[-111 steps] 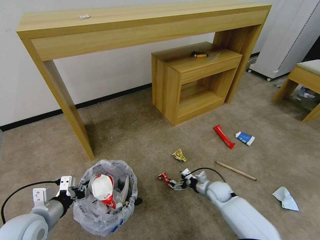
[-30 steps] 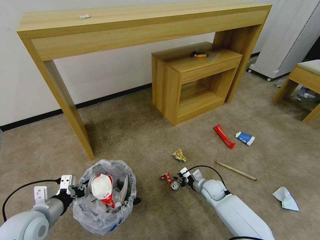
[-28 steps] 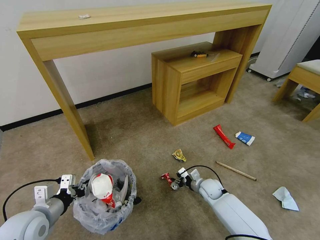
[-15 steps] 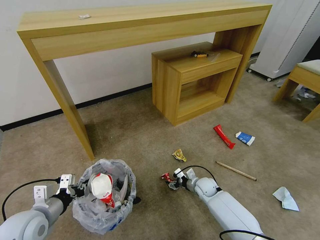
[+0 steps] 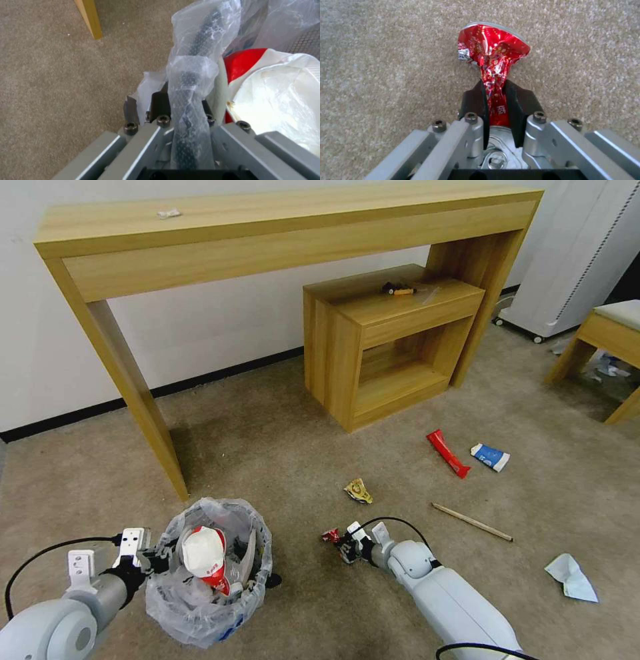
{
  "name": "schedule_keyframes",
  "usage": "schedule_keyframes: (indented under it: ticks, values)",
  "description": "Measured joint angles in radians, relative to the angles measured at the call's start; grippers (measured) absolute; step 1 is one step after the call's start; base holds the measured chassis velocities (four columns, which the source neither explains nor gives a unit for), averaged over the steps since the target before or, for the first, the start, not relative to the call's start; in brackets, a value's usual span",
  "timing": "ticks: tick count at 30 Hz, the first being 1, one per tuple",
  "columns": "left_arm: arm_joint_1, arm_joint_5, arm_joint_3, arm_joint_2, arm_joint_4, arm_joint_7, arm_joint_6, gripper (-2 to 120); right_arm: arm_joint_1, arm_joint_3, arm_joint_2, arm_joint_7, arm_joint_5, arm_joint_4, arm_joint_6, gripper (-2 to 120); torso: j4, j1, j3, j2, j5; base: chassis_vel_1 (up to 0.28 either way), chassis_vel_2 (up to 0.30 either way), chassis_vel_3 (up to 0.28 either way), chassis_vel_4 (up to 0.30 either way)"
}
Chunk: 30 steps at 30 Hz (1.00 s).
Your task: Pick up the trash bin and place the garbage on the floor into it.
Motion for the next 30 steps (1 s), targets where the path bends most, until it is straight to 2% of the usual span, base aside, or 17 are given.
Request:
schedule_keyframes:
  ticks: [9,11,12,15,16,19,20,23,24,27,28,30]
  values:
    - [-0.006,-0.002,0.0,0.001,0.003,0.0,0.0,0,-0.02,0.021,-0.018,0.027,0.013,0.098,0.014,6,0.0002,0.0,0.0,0.0,0.0006,0.0,0.0,0.0,0.0]
    - [-0.008,-0.004,0.0,0.002,0.006,0.001,0.0,0,-0.022,0.036,-0.034,0.037,0.024,0.174,0.017,6,0.0001,0.0,0.0,0.0,0.0006,0.0,0.0,0.0,0.0]
    - [-0.008,-0.004,0.0,0.002,0.006,0.001,0.0,0,-0.022,0.036,-0.034,0.037,0.024,0.174,0.017,6,0.0001,0.0,0.0,0.0,0.0006,0.0,0.0,0.0,0.0]
    - [-0.01,-0.004,0.0,0.001,0.012,0.001,0.0,0,-0.009,0.041,-0.079,0.044,0.072,0.316,0.007,6,0.0002,0.0,0.0,0.0,0.0005,0.0,0.0,0.0,0.0]
    - [-0.01,-0.004,0.0,0.001,0.012,0.001,0.0,0,-0.009,0.041,-0.079,0.044,0.072,0.316,0.007,6,0.0002,0.0,0.0,0.0,0.0005,0.0,0.0,0.0,0.0]
    - [-0.015,-0.005,0.001,0.001,0.016,0.001,0.0,0,0.045,0.02,-0.144,0.044,0.164,0.487,-0.032,6,-0.0001,0.0,0.0,0.0,0.0004,0.0,0.0,0.0,0.0]
    - [-0.015,-0.005,0.001,0.001,0.016,0.001,0.0,0,0.045,0.02,-0.144,0.044,0.164,0.487,-0.032,6,-0.0001,0.0,0.0,0.0,0.0004,0.0,0.0,0.0,0.0]
    - [-0.019,-0.006,0.003,0.004,0.021,-0.001,0.0,0,0.159,-0.058,-0.202,-0.021,0.254,0.63,-0.069,6,0.0003,0.0,0.0,0.0,0.0002,0.0,0.0,0.0,0.0]
    - [-0.019,-0.006,0.003,0.004,0.021,-0.001,0.0,0,0.159,-0.058,-0.202,-0.021,0.254,0.63,-0.069,6,0.0003,0.0,0.0,0.0,0.0002,0.0,0.0,0.0,0.0]
    - [-0.019,-0.006,0.005,0.003,0.021,-0.003,0.0,0,0.259,-0.163,-0.227,-0.116,0.282,0.674,-0.069,6,0.0002,0.0,0.0,0.0,0.0001,0.0,0.0,0.0,0.0]
    - [-0.019,-0.006,0.005,0.003,0.021,-0.003,0.0,0,0.259,-0.163,-0.227,-0.116,0.282,0.674,-0.069,6,0.0002,0.0,0.0,0.0,0.0001,0.0,0.0,0.0,0.0]
    - [-0.02,-0.004,0.006,0.001,0.023,-0.004,0.0,0,0.328,-0.258,-0.216,-0.17,0.29,0.678,-0.063,6,0.0001,0.0,0.0,0.0,0.0001,0.0,0.0,0.0,0.0]
